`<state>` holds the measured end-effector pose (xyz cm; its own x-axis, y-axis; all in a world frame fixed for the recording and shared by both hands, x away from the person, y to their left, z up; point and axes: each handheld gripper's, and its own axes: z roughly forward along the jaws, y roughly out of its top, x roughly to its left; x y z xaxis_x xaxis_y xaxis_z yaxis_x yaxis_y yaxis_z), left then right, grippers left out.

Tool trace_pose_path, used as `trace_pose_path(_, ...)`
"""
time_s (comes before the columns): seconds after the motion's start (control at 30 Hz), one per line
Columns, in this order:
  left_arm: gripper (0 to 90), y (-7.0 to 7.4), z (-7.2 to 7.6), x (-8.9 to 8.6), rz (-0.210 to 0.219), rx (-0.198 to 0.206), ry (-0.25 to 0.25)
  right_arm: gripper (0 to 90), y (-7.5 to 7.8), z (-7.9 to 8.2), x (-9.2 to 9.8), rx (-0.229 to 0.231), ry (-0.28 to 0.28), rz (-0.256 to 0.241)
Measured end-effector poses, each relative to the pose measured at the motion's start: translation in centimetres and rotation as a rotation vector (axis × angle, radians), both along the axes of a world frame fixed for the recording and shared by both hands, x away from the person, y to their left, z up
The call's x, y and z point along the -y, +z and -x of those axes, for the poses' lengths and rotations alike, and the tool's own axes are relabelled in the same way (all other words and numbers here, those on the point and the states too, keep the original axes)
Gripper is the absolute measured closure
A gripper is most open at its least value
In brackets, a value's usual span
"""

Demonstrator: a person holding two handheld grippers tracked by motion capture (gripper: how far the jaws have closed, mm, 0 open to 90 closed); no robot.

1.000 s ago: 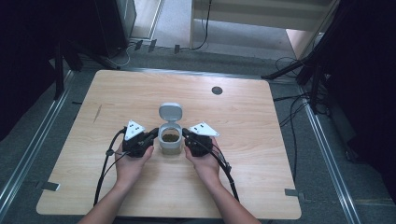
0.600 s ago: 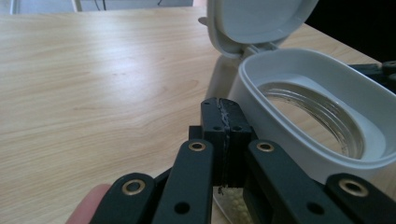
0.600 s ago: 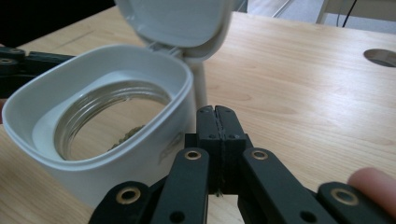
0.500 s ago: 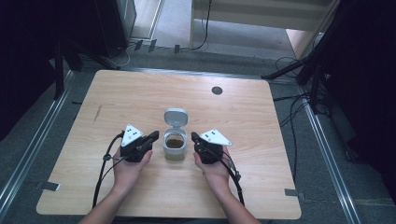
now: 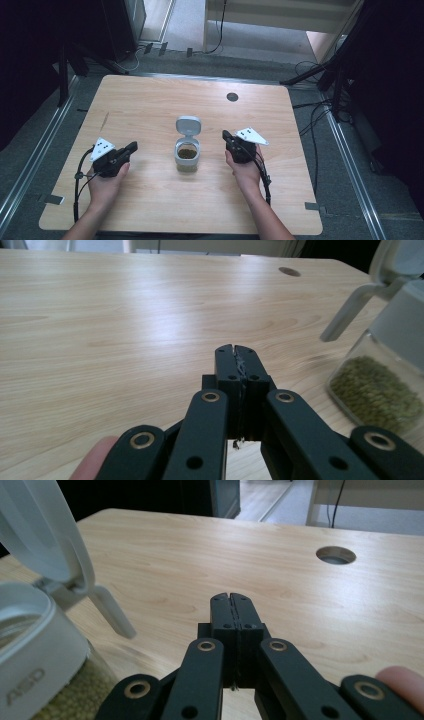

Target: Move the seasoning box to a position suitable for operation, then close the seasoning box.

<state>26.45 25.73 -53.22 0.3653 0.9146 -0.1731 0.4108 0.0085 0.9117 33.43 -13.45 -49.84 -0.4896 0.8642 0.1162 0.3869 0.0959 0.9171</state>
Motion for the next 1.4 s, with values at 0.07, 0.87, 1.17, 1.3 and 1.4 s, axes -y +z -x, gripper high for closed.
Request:
trace_pose_path(0.07,87.3,-0.3,0.3,-0.7,0.008,0.006,0.007,90.0,0.4,-0.3,-0.2,0.001,0.007,-0.002)
trace_pose_path(0.87,13.9,-1.2,1.6,-4.9,0.063,-0.020,0.032,90.0,3.8,-3.1,-3.5,0.013,0.097,-0.018)
trace_pose_path(1.17,13.9,-1.3,1.6,-4.8,0.059,-0.023,0.034,90.0,4.6,-3.6,-4.8,0.005,0.179,-0.045)
trace_pose_path(1.3,14.0,-1.3,1.5,-4.9,0.061,-0.028,0.036,90.0,4.6,-1.3,-4.4,0.019,0.258,-0.042)
trace_pose_path(1.4,14.1,-1.3,1.4,-4.9,0.061,-0.031,0.038,90.0,4.2,0.7,-3.9,0.035,0.303,-0.017)
